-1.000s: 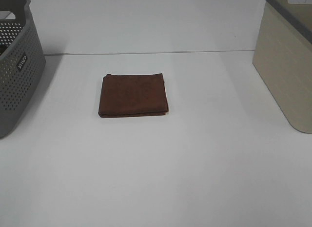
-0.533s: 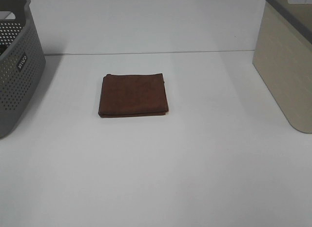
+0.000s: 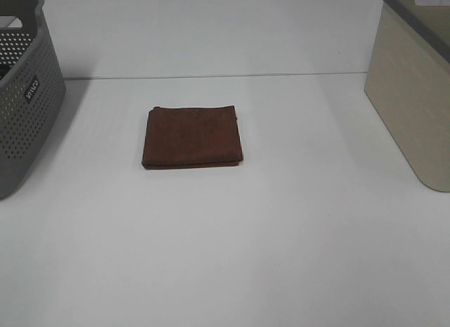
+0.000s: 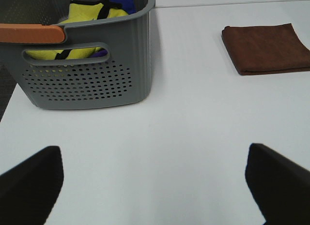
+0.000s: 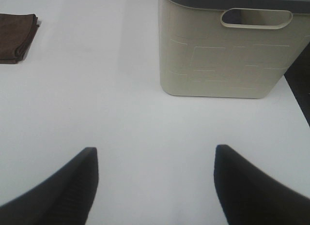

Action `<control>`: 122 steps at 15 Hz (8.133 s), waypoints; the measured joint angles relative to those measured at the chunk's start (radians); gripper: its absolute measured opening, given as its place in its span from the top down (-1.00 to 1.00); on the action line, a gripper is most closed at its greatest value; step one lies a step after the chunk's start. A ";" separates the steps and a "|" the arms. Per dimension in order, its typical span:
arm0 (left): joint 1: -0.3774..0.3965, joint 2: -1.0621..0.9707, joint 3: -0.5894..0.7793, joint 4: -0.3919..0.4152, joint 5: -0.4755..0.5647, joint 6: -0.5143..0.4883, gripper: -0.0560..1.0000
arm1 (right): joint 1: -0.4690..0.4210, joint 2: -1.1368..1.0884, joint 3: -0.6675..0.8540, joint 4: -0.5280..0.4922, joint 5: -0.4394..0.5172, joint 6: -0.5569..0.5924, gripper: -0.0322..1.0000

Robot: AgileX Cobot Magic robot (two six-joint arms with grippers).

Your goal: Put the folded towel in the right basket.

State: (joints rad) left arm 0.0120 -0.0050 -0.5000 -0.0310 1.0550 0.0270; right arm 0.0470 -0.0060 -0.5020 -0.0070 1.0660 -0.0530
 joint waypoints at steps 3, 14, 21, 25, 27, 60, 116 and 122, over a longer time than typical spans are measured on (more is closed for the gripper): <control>0.000 0.000 0.000 0.000 0.000 0.000 -0.94 | 0.000 0.000 0.000 0.000 0.000 0.000 -0.32; 0.000 0.000 0.000 0.000 0.000 0.000 -0.94 | 0.000 0.000 0.000 -0.027 -0.002 0.001 -0.32; 0.000 0.000 0.000 0.000 0.000 0.000 -0.94 | 0.000 0.566 -0.238 0.037 -0.397 0.002 -0.32; 0.000 0.000 0.000 0.000 0.000 0.000 -0.94 | 0.000 0.948 -0.478 0.126 -0.410 0.002 -0.32; 0.000 0.000 0.000 0.000 0.000 0.000 -0.94 | 0.000 1.078 -0.575 0.164 -0.383 -0.001 -0.32; 0.000 0.000 0.000 0.000 0.000 0.000 -0.94 | 0.172 2.633 -1.631 0.849 0.073 -0.239 -0.32; 0.000 0.000 0.000 0.000 0.000 0.000 -0.94 | -0.085 1.959 -1.697 0.282 0.155 -0.040 -0.36; 0.000 0.000 0.000 0.000 0.000 0.000 -0.94 | -0.057 1.624 -1.302 0.192 0.153 -0.025 -0.36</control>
State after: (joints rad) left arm 0.0120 -0.0050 -0.5000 -0.0310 1.0550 0.0270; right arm -0.0100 1.6180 -1.8040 0.1850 1.2190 -0.0780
